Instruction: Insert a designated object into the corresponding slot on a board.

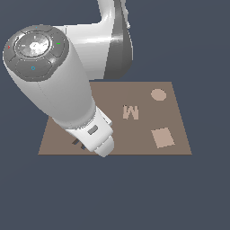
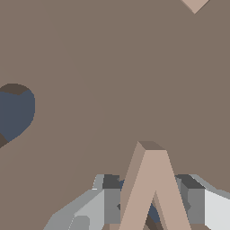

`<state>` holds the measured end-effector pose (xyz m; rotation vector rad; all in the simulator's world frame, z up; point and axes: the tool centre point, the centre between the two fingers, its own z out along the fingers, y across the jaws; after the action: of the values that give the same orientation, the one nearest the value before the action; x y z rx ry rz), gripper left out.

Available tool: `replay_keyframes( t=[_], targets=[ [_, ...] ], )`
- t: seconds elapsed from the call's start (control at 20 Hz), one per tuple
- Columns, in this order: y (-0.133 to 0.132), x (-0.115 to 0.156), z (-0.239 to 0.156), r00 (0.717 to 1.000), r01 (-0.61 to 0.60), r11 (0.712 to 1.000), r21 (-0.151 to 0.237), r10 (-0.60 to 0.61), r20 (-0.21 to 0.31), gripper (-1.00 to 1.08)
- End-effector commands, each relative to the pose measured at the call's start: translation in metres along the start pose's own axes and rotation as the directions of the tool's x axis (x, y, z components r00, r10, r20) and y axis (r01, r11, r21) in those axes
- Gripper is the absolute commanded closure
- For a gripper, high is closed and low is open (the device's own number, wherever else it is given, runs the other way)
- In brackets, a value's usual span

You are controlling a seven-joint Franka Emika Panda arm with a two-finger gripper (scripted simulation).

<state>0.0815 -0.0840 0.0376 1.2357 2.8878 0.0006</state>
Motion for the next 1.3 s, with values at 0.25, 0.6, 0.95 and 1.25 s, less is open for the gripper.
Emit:
replay_keyframes(
  t=[0.25, 0.6, 0.95, 1.25],
  targets=[
    [-0.004, -0.015, -0.001, 0.982, 0.191, 0.982, 0.0, -0.191, 0.0, 1.08],
    [-0.004, -0.024, -0.002, 0.954, 0.3, 0.954, 0.0, -0.3, 0.0, 1.08],
    [-0.004, -0.029, -0.002, 0.936, 0.351, 0.936, 0.0, -0.351, -0.001, 1.08],
    [-0.004, -0.029, 0.0, 0.936, 0.353, 0.936, 0.0, -0.353, -0.001, 1.08]
  ],
)
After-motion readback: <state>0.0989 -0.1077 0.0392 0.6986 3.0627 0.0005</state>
